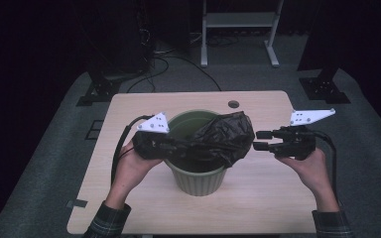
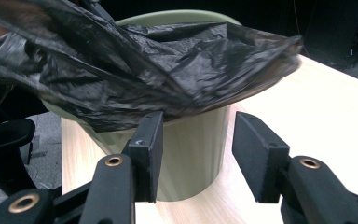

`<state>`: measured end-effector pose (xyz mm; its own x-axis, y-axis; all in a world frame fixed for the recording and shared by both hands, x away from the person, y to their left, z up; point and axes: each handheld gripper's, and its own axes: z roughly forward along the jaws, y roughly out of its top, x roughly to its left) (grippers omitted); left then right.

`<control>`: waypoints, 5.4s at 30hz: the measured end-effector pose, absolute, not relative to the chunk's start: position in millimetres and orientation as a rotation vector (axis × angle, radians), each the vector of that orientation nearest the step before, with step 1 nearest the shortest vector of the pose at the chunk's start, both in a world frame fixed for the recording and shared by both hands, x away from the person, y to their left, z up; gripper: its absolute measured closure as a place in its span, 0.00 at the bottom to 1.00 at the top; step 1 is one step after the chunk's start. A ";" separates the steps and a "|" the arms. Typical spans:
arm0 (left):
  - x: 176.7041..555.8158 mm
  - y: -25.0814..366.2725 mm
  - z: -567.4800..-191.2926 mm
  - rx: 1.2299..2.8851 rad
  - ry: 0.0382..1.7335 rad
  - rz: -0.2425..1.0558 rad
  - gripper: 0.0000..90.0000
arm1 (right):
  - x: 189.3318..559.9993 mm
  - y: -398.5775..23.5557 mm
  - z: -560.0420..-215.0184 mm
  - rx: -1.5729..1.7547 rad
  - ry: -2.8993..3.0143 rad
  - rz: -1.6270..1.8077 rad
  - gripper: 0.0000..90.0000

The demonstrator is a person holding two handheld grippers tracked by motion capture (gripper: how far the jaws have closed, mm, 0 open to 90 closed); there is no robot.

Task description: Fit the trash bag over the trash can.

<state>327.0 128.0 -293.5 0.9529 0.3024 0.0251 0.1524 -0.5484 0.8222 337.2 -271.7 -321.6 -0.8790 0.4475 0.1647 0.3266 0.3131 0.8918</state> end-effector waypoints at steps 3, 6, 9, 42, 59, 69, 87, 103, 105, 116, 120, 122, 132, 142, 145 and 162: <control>322.9 124.5 -290.9 2.157 0.301 0.211 0.62 | 337.4 -270.5 -324.0 0.727 2.449 1.639 0.58; 321.4 120.6 -285.7 2.150 0.280 0.208 0.52 | 338.3 -268.7 -325.0 0.728 2.451 1.641 0.58; 319.5 114.2 -279.3 2.144 0.245 0.200 0.44 | 339.3 -267.7 -325.7 0.729 2.451 1.640 0.58; 337.6 54.6 -258.6 2.108 0.164 0.173 1.00 | 334.6 -276.8 -326.4 0.738 2.446 1.636 0.59; 353.8 81.7 -269.7 2.066 0.326 0.218 1.00 | 290.4 -256.2 -326.5 0.583 2.488 1.777 0.55; 352.9 83.2 -270.5 2.060 0.327 0.217 1.00 | 288.2 -236.6 -316.0 0.491 2.489 1.888 0.72; 336.8 167.3 -270.1 1.972 0.419 0.249 1.00 | 292.9 -267.0 -320.0 0.576 2.412 1.729 1.00; 324.5 237.6 -291.7 1.907 0.556 0.265 1.00 | 298.7 -309.2 -328.7 0.729 2.341 1.638 1.00; 324.1 242.9 -294.9 1.908 0.567 0.265 1.00 | 299.0 -313.8 -330.6 0.749 2.337 1.631 1.00; 319.1 265.3 -304.6 1.885 0.620 0.275 1.00 | 296.9 -339.6 -343.5 0.834 2.299 1.607 1.00; 317.4 271.5 -308.6 1.880 0.639 0.281 1.00 | 294.6 -346.6 -348.3 0.866 2.292 1.593 1.00; 316.8 274.3 -310.2 1.879 0.649 0.287 1.00 | 294.4 -349.9 -351.4 0.884 2.293 1.572 1.00; 315.1 277.5 -318.3 1.872 0.674 0.307 0.89 | 295.8 -354.7 -360.7 0.927 2.275 1.536 0.99; 299.2 279.7 -294.3 1.806 0.590 0.316 0.40 | 290.7 -360.0 -337.5 0.895 2.206 1.625 0.74; 291.8 278.0 -280.6 1.805 0.556 0.333 0.31 | 289.7 -358.1 -330.9 0.873 2.195 1.638 0.71; 305.4 236.7 -232.9 1.839 0.397 0.338 0.28 | 293.6 -341.2 -314.3 0.808 2.193 1.662 0.65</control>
<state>305.4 236.7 -232.9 0.9008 0.4332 0.0314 0.0999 -0.2770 0.9557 293.6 -341.2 -314.3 -0.8069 0.5796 0.1139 0.2661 0.1846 0.9461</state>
